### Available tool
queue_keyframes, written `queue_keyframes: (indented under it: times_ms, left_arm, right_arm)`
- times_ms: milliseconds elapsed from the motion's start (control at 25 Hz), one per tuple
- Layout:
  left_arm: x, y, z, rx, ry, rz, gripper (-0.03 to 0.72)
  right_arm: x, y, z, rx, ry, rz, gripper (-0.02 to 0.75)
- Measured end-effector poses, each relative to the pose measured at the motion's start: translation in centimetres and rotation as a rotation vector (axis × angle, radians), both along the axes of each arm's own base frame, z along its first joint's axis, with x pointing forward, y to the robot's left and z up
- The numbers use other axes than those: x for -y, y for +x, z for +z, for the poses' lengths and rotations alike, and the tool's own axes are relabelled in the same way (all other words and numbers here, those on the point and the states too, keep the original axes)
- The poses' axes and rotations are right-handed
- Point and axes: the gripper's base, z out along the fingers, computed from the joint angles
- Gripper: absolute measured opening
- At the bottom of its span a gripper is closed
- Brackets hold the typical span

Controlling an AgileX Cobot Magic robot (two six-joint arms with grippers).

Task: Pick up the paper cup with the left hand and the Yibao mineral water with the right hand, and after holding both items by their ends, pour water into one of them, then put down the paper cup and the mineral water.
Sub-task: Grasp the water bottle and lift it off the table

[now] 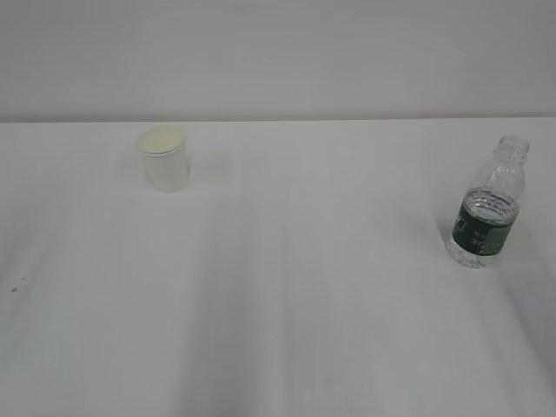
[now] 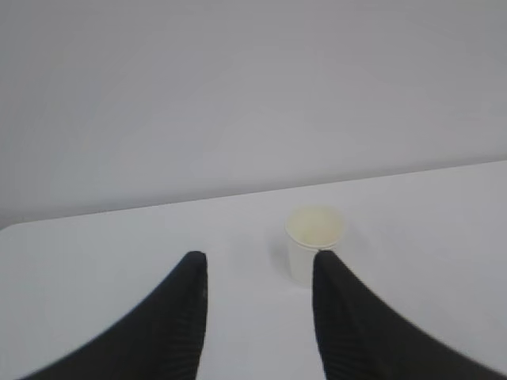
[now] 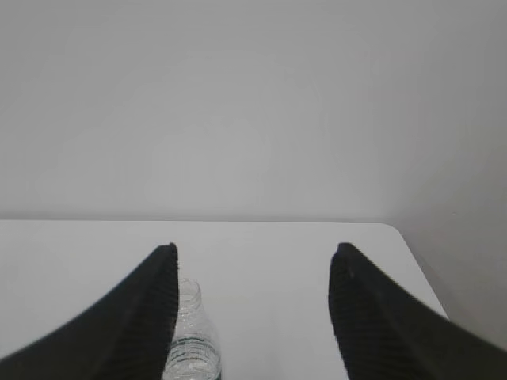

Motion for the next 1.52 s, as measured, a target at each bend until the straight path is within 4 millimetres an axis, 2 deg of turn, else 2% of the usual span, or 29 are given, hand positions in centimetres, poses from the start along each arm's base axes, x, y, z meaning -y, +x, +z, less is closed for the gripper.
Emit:
queue_keyframes:
  times_ms: [240, 440, 760, 1080, 1360, 1520]
  left_arm:
    - [0.2, 0.7, -0.5, -0.008, 0.056, -0.014, 0.312]
    - [0.2, 0.9, -0.6, 0.0, 0.121, -0.028, 0.313]
    - [0.2, 1.5, -1.7, -0.086, 0.127, -0.026, 0.354]
    - [0.5, 2.3, -2.6, -0.14, 0.1, -0.026, 0.362]
    - [2.9, 3.9, -4.0, -0.143, 0.105, -0.128, 0.363]
    - [3.6, 5.1, -5.2, -0.155, 0.106, -0.147, 0.363]
  right_arm:
    - [0.0, 0.1, 0.0, -0.003, -0.001, 0.0, 0.459]
    - [0.1, 0.9, -0.5, -0.042, 0.0, 0.0, 0.459]
    - [0.1, 2.2, -1.4, -0.11, -0.015, 0.004, 0.459]
    - [0.2, 3.9, -2.5, -0.179, -0.015, 0.005, 0.459]
    - [-0.8, 6.7, -3.4, -0.155, -0.058, 0.078, 0.459]
    - [-1.0, 8.1, -4.3, -0.171, -0.071, 0.095, 0.459]
